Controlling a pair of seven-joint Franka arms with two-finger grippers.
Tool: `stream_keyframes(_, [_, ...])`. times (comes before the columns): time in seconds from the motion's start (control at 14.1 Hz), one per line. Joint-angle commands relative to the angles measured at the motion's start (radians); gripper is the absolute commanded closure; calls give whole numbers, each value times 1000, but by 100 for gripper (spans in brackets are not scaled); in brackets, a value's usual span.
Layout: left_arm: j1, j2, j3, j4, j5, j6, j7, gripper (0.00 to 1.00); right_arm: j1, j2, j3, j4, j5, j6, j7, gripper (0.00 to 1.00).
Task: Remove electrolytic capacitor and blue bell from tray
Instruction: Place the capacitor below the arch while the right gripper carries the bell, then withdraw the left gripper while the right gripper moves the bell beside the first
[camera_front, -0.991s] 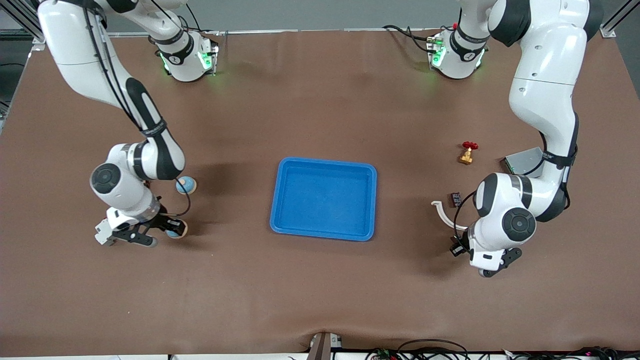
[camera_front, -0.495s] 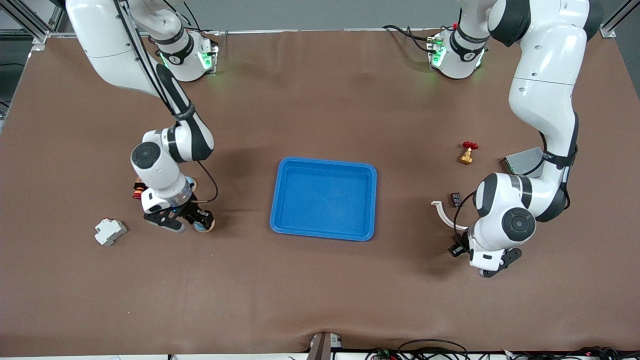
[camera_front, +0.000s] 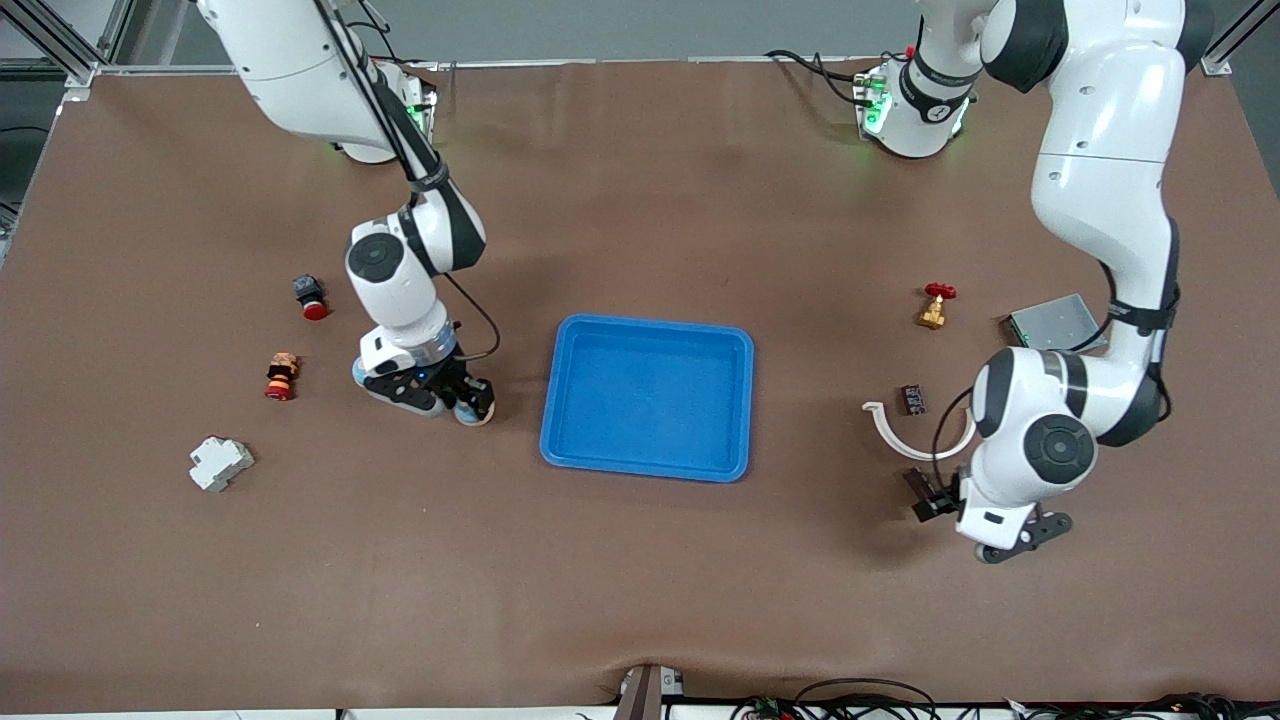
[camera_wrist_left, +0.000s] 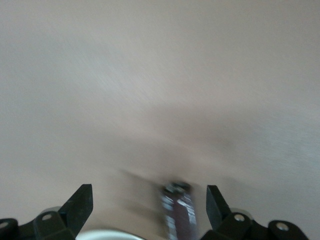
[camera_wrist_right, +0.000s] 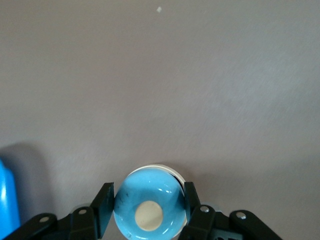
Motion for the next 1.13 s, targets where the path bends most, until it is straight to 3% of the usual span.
stream_keyframes(0.0, [74,-68,-2,-19,28,-52,186,0,83,76,-21,-80,16,-8,62,100])
stream_keyframes(0.21, [130,-109,-6,-22,17,-112,328,0,114,44,-40,-127,14,-11,59,100])
stream_keyframes(0.42, [136,-198,-7,-67,15,-179,342,0,130,27,-40,-163,14,-11,64,100])
stream_keyframes(0.71, [134,-400,-10,-197,15,-314,382,0,169,-18,-67,-234,10,-20,53,100])
stream_keyframes(0.92, [138,-591,-13,-339,-33,-369,423,0,198,-97,-104,-237,-4,-172,53,100])
stream_keyframes(1.06, [147,-686,-12,-384,-93,-438,474,0,192,-160,-115,-234,-58,-267,53,100])
